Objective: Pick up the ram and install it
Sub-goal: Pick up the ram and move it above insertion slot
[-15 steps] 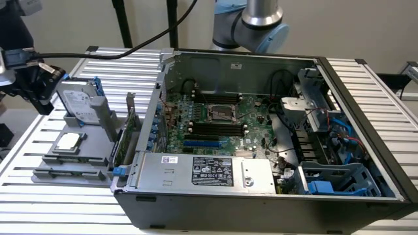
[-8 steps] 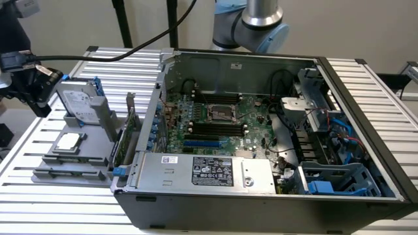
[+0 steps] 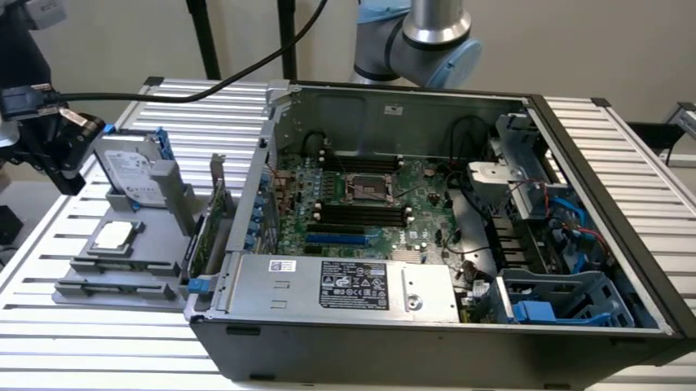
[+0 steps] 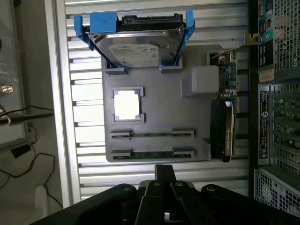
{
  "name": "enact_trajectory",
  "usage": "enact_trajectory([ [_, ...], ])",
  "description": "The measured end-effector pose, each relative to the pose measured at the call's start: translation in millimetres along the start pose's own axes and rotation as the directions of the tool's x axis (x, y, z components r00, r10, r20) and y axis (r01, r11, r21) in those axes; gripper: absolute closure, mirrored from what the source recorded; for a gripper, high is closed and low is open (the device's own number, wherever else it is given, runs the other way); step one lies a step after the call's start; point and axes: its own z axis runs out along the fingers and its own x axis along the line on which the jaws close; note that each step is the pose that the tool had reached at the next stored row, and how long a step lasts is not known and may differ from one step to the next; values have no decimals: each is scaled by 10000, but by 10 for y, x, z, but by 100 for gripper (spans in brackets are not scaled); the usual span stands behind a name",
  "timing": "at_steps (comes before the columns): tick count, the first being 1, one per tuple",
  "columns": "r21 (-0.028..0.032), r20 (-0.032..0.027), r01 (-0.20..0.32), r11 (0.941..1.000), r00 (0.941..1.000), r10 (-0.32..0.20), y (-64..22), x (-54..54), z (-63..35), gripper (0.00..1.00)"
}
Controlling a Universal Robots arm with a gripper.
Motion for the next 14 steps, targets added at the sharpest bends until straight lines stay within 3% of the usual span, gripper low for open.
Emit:
enact_trajectory([
  [4,2,-2,93,10000,10000,-93,0,0,3,89],
  [8,10,-1,810,9967,9967,-810,0,-1,13,89],
  [14,24,-4,1895,9819,9819,-1895,0,-1,28,89],
])
